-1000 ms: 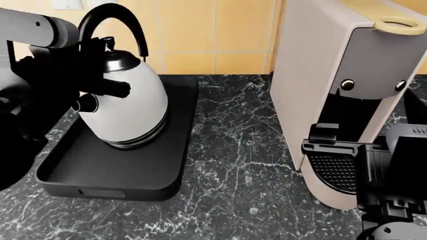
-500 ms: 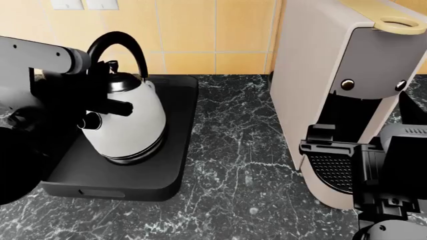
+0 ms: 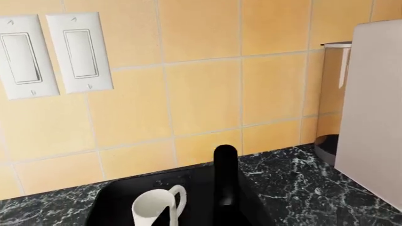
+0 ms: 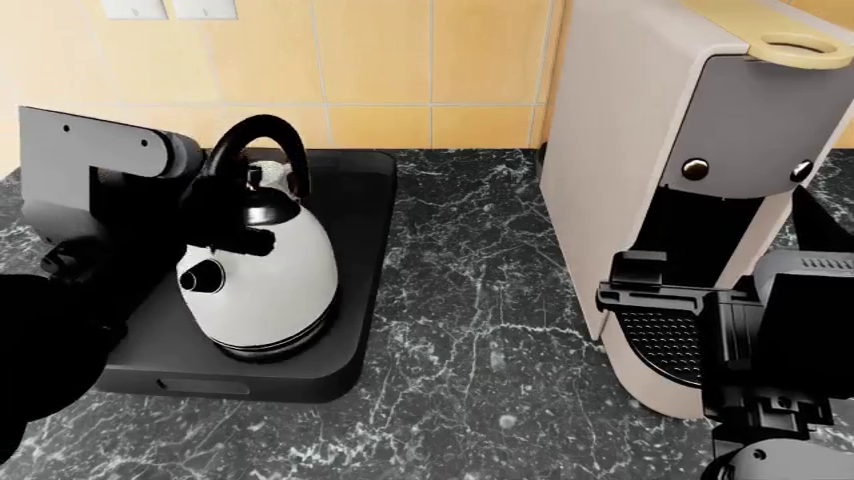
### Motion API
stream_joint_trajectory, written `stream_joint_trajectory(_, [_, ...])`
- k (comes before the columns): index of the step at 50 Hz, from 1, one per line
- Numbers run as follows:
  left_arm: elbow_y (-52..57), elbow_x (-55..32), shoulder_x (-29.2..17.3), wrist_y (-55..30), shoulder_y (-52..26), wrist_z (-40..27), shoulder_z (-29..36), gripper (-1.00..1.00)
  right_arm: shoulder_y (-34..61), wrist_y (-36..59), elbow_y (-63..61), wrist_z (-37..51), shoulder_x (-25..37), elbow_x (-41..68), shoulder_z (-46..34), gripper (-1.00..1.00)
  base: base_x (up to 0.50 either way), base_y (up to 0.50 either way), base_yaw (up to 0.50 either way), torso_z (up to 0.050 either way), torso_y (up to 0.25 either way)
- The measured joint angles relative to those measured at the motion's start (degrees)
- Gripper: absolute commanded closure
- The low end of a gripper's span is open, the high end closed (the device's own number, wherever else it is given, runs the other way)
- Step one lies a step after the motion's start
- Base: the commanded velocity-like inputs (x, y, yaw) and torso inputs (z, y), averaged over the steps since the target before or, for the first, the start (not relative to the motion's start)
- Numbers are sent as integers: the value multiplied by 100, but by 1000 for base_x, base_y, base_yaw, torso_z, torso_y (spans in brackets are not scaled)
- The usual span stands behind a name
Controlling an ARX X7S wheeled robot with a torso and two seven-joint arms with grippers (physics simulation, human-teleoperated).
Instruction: Pick the kettle from the counter and place it on the tray. Then pick the mug from the cabinet and place it on the tray. Then close the cabinet doors.
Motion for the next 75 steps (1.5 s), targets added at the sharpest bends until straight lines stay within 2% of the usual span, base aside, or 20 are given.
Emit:
stream_joint_trajectory(28, [113, -296, -11, -4, -57, -56, -200, -100, -68, -12, 12, -23, -8, -24, 48, -100, 0, 0, 0, 0, 0])
stream_joint_trajectory(33, [337, -846, 18, -85, -377, -400, -546, -100, -72, -6, 1, -22, -6, -23, 60, -100, 0, 0, 0, 0, 0])
stream_joint_trajectory(41, [804, -1861, 28, -138, -938, -1306, -1111, -100, -79, 16, -101, 17, 33, -37, 80, -100, 0, 0, 0, 0, 0])
stream_joint_trajectory(47, [1281, -2451, -7, -89, -1039, -1900, -1506, -100, -77, 91, -263, 103, 78, -90, 84, -100, 0, 0, 0, 0, 0])
stream_joint_trajectory(59, [2342, -3116, -158, 96, -589, -2630, -2554, -100, -48, 318, -729, 353, 179, -219, 97, -100, 0, 0, 0, 0, 0])
stream_joint_trajectory(68, [2768, -5118, 384, -1277, -1138, -3867, -4405, -100, 11, 543, -1173, 613, 274, -312, 132, -100, 0, 0, 0, 0, 0])
stream_joint_trajectory(75, [2896, -6305, 578, -1796, -1414, -4720, -5215, -100, 319, 530, -1449, 866, 388, -430, -180, -100, 0, -78, 0, 0, 0])
